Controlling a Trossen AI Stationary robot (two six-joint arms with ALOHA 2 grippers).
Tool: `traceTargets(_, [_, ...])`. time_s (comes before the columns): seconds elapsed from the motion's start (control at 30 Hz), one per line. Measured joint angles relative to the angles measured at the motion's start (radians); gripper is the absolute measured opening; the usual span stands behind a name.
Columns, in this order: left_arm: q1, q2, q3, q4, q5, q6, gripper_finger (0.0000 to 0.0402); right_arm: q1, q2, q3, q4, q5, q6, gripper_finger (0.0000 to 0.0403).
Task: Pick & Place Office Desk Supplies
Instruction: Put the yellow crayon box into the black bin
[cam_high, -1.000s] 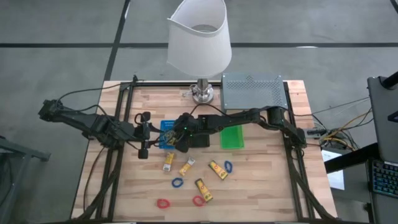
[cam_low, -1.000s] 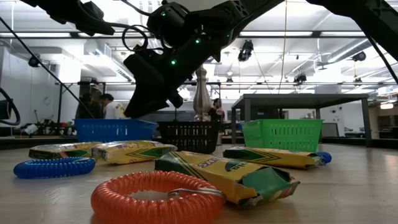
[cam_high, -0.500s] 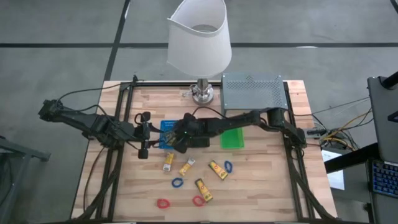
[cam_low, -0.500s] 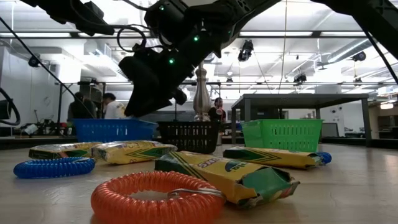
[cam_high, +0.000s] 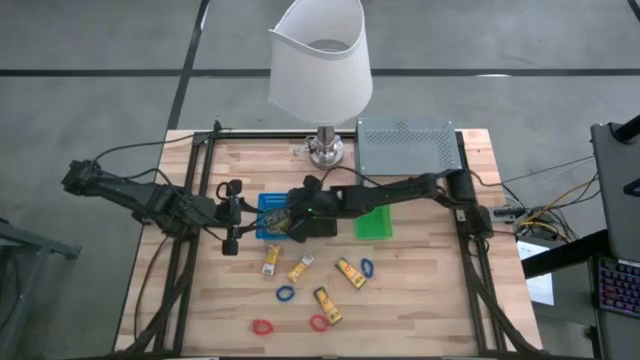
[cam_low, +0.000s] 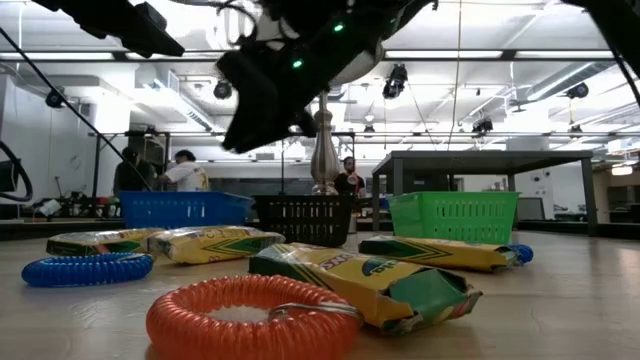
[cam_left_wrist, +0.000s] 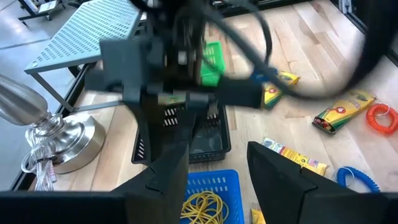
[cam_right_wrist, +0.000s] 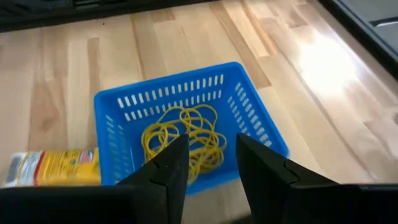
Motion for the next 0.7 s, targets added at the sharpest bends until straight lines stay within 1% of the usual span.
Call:
traceTargets(0.13, [0.0, 0.0, 0.0, 0.0, 0.0, 0.0, 0.0168, 0.008, -0.109, -0.144, 0.092, -0.001, -0.001, 0.0139])
traceTargets(0.33, [0.0, 0.0, 0.0, -0.002, 0.0, 0.0, 0.0168, 0.043, -0.276, -0.422, 0.376, -0.003, -0.014, 0.0144])
traceTargets(0.43, [0.0, 0.0, 0.0, -0.008, 0.0, 0.0, 0.0168, 0.066, -0.342, -0.541, 0.498, -0.003, -0.046, 0.0144])
traceTargets(0.57, [0.0, -0.001, 0.0, -0.014, 0.0, 0.0, 0.0168, 0.09, -0.439, -0.669, 0.576, 0.024, -0.053, 0.0146])
traceTargets(0.7, [0.0, -0.001, 0.0, -0.015, 0.0, 0.0, 0.0168, 0.129, -0.545, -0.765, 0.599, 0.07, -0.048, 0.0141])
